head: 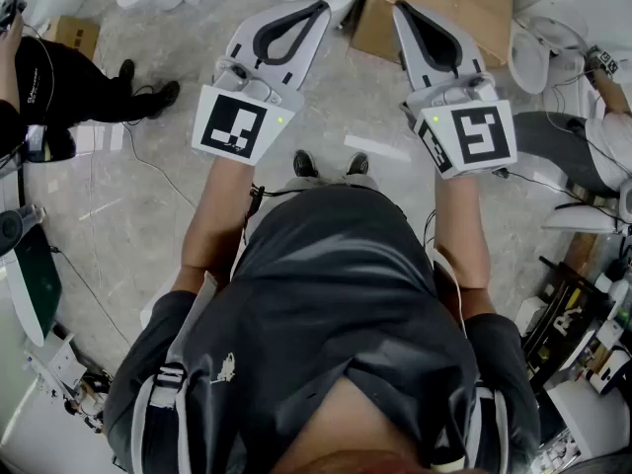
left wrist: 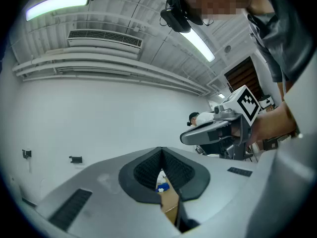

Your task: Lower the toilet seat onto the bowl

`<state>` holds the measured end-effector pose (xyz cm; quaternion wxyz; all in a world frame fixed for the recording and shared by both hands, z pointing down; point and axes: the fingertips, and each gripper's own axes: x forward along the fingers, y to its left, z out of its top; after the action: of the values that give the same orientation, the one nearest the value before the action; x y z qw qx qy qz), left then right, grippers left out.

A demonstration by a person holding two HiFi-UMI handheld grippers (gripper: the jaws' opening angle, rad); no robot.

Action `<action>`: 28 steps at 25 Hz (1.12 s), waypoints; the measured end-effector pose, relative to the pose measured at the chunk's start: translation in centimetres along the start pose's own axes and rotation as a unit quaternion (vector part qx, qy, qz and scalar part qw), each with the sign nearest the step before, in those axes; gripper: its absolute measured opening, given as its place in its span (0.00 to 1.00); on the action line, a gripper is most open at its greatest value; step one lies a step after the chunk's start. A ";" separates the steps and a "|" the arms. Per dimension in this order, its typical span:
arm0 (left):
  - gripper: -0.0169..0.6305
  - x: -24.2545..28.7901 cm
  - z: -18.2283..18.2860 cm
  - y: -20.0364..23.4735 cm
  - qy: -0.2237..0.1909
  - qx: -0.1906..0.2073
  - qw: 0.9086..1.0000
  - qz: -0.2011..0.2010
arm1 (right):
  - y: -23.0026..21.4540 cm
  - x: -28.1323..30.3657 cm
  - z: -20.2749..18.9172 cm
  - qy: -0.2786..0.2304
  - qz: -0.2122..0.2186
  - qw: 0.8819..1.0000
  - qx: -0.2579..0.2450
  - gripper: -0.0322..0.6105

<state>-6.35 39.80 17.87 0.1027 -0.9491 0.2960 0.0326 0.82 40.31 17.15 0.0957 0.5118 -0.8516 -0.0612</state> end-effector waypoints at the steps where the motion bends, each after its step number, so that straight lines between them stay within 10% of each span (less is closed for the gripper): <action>1: 0.03 -0.1 -0.1 0.1 0.000 0.001 1.000 -0.002 | 0.2 0.2 0.0 0.001 -0.001 1.000 0.001 0.06; 17: 0.03 1.7 -2.6 1.6 0.014 -0.012 0.999 -0.037 | -0.6 1.6 -0.5 -0.003 -0.024 0.999 0.029 0.06; 28: 0.03 8.0 -3.1 0.9 0.042 0.008 0.999 0.011 | -7.9 1.1 -2.1 -0.023 0.011 0.999 0.036 0.06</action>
<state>-0.27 33.95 19.77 0.0972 -0.9455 0.3107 -0.0081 7.56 35.62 17.68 0.0587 0.5043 -0.8605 -0.0412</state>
